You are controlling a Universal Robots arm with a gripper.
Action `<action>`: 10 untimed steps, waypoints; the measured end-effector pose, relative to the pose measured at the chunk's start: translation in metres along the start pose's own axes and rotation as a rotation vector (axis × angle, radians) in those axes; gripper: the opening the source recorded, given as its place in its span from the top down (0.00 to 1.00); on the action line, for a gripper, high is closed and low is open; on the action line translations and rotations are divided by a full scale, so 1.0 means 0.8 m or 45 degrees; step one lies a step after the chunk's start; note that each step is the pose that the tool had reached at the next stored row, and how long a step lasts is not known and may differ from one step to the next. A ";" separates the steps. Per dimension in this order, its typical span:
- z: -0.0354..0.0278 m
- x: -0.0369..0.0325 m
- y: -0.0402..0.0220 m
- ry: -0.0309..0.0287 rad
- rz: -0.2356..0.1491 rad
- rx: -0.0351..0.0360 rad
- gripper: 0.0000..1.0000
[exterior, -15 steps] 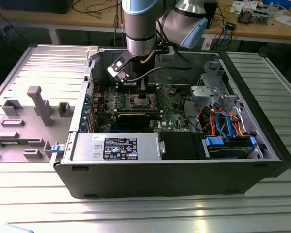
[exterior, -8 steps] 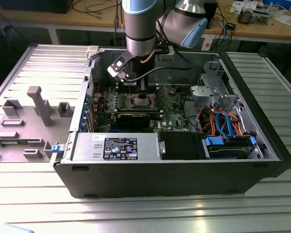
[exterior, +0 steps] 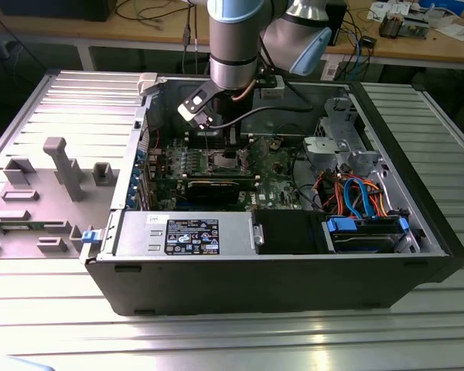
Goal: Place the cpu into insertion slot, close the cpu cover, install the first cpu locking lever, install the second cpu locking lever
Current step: 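Close the cpu cover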
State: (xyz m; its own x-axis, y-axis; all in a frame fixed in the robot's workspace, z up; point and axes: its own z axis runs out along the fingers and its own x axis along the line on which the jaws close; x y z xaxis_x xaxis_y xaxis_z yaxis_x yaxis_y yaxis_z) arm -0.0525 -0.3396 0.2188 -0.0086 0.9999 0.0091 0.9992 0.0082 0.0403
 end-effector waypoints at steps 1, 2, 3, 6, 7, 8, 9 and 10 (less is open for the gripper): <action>0.0000 0.0000 0.0000 -0.0006 0.000 0.0001 0.89; 0.0000 0.0000 0.0000 -0.0011 0.000 0.0000 0.89; 0.0000 0.0000 0.0000 -0.0016 0.000 0.0001 0.89; 0.0000 0.0000 0.0000 -0.0026 0.000 0.0001 0.89; 0.0000 0.0000 0.0000 -0.0027 0.000 0.0001 0.89; -0.0001 0.0000 0.0000 -0.0029 0.000 0.0001 0.89; -0.0001 0.0000 0.0000 -0.0029 0.000 0.0001 0.89; -0.0004 0.0001 0.0001 -0.0029 0.000 0.0001 0.89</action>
State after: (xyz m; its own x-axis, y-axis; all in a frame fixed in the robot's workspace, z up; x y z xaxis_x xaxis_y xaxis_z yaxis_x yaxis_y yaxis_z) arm -0.0524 -0.3396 0.2191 -0.0086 0.9999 0.0068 0.9992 0.0083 0.0402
